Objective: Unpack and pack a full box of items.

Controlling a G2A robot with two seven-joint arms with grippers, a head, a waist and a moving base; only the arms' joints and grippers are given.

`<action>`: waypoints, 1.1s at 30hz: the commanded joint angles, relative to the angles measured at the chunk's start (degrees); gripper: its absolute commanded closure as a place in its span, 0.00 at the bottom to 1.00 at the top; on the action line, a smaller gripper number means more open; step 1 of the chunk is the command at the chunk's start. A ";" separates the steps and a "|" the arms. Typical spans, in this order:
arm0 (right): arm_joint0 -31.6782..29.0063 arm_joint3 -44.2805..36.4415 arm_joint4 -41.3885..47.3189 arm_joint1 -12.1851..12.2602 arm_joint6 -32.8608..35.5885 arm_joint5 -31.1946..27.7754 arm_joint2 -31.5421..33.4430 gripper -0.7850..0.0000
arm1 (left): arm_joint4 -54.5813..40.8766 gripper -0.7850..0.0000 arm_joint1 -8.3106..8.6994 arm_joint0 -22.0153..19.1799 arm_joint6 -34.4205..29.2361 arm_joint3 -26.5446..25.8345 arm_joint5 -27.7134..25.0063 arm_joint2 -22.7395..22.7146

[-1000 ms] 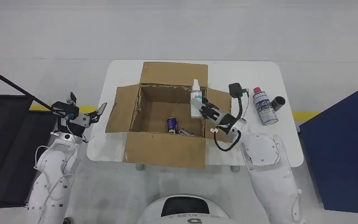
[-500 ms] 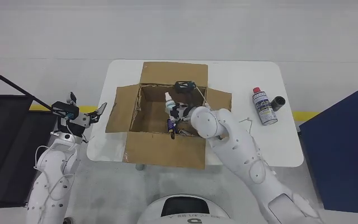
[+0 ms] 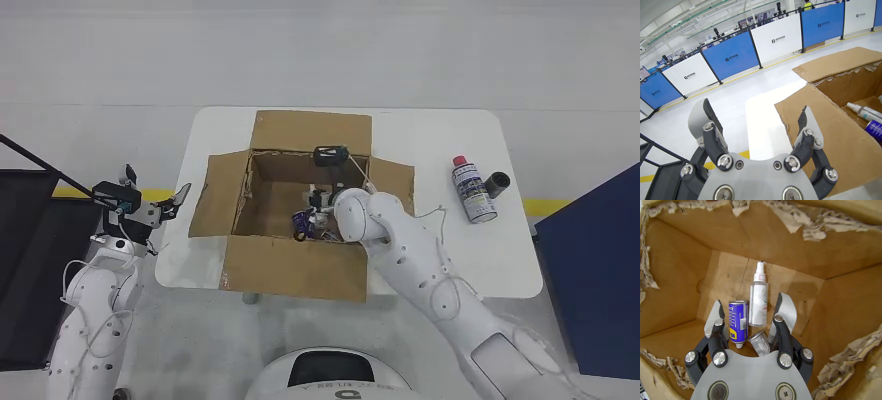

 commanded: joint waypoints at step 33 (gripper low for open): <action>-27.51 -23.63 31.57 4.05 -26.83 -8.95 42.41 0.00 | 0.00 0.00 0.00 0.00 0.00 0.00 0.00 0.00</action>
